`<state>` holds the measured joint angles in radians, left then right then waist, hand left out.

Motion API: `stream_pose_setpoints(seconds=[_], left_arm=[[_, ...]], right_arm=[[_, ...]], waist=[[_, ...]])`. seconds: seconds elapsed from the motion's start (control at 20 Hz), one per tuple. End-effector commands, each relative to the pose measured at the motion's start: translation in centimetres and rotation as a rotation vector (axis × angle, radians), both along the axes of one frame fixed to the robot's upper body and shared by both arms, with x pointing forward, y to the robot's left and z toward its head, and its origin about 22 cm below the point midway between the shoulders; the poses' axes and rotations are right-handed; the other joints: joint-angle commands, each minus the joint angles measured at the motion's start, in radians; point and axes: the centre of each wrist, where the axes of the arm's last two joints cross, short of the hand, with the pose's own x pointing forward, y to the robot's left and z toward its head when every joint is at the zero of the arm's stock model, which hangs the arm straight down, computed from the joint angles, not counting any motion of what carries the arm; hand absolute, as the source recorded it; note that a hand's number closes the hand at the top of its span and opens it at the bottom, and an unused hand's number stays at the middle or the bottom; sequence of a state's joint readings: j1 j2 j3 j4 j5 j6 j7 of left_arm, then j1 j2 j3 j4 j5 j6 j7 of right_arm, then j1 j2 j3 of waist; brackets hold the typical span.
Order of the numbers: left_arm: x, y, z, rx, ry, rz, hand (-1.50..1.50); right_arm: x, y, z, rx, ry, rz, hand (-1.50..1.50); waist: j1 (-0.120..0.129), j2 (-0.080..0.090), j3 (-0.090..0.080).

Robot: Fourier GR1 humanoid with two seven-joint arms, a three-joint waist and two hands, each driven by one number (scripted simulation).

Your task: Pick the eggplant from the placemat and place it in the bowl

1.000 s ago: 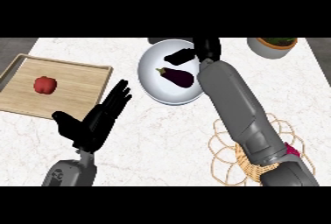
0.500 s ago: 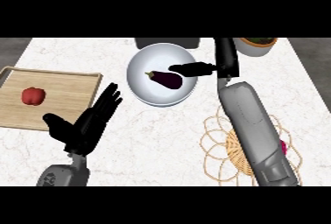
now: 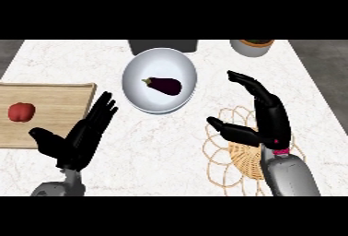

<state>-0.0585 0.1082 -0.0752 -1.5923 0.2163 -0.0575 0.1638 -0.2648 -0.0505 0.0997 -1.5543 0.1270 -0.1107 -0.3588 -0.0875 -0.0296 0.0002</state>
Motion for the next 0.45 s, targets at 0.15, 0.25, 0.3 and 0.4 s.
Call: stream_pose_setpoints(seconds=[0.15,0.25,0.3,0.4], left_arm=[[-1.0,0.7,-0.8,0.006,0.003,0.02,0.0],[-0.9,-0.6,-0.7,-0.003,0.003,0.011,0.0],[-0.6,0.9,-0.3,-0.009,0.0,0.049,0.0],[-0.6,-0.3,-0.3,0.0,-0.005,0.027,0.0]], right_arm=[[-12.7,-4.6,-4.2,-0.013,0.06,0.073,1.5],[-16.5,-6.3,-5.5,-0.042,0.095,0.075,1.5],[-18.3,-6.2,-5.8,-0.05,0.126,0.09,1.5],[-21.9,-6.5,-6.8,-0.086,0.188,0.187,1.5]], waist=[[-0.03,0.002,0.0],[-0.029,0.007,0.002],[-0.036,0.005,0.001],[-0.029,0.007,0.001]])
